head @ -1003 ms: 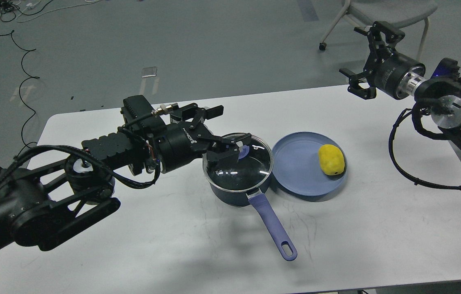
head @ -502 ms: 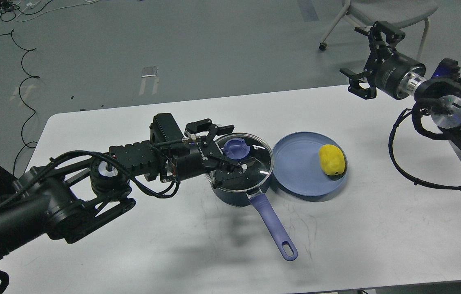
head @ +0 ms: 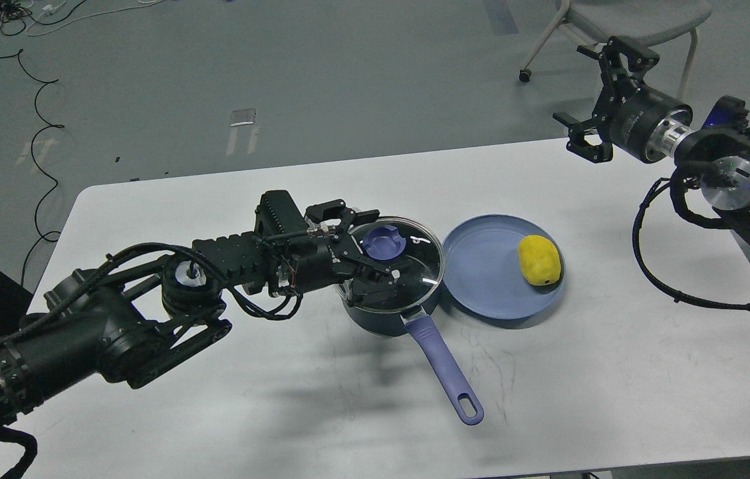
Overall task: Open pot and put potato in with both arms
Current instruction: 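Close the left gripper on the purple lid knob, then lift the glass lid off the saucepan with the left gripper, then lower the lid onto the table beside the pot and release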
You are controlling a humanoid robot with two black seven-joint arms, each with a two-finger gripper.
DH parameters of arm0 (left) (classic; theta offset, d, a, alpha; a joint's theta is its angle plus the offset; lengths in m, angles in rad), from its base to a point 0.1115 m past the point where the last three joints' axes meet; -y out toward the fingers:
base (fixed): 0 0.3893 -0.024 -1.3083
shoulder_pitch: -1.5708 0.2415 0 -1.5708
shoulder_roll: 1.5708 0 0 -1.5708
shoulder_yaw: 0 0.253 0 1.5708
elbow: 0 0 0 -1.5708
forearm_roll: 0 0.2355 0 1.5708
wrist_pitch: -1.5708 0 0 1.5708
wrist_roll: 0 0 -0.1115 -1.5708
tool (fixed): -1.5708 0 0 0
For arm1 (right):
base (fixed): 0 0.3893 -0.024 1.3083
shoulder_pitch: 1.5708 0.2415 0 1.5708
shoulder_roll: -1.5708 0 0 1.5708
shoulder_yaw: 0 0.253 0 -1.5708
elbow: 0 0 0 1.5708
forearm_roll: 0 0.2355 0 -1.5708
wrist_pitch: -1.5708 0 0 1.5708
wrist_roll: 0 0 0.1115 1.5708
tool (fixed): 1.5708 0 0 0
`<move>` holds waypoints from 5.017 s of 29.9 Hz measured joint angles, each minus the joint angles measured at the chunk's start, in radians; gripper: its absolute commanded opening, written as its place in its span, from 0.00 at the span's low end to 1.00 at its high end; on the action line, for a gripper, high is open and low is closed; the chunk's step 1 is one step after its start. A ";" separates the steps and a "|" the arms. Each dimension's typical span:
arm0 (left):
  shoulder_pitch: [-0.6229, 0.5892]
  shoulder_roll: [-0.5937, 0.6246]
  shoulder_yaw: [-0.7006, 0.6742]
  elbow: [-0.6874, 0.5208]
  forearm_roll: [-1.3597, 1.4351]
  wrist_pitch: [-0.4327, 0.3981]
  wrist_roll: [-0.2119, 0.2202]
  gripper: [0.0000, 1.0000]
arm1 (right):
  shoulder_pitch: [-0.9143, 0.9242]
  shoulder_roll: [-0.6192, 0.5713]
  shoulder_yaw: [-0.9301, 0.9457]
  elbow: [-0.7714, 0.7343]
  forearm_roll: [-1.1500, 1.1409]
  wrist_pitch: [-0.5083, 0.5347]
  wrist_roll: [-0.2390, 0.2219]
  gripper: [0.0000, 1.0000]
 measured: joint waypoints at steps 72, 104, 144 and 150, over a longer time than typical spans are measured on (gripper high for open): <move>-0.089 0.001 0.036 0.090 -0.099 0.000 -0.060 0.05 | -0.018 0.000 -0.007 0.000 -0.002 0.004 0.000 1.00; 0.080 0.392 0.053 0.176 -0.280 0.221 -0.139 0.00 | -0.010 0.009 -0.008 -0.012 -0.002 0.005 0.000 1.00; 0.236 0.201 0.111 0.474 -0.333 0.434 -0.149 0.29 | -0.005 0.003 -0.014 -0.014 -0.002 0.008 0.000 1.00; 0.254 0.166 0.111 0.525 -0.379 0.436 -0.149 0.29 | -0.003 0.001 -0.014 -0.014 -0.002 0.007 0.000 1.00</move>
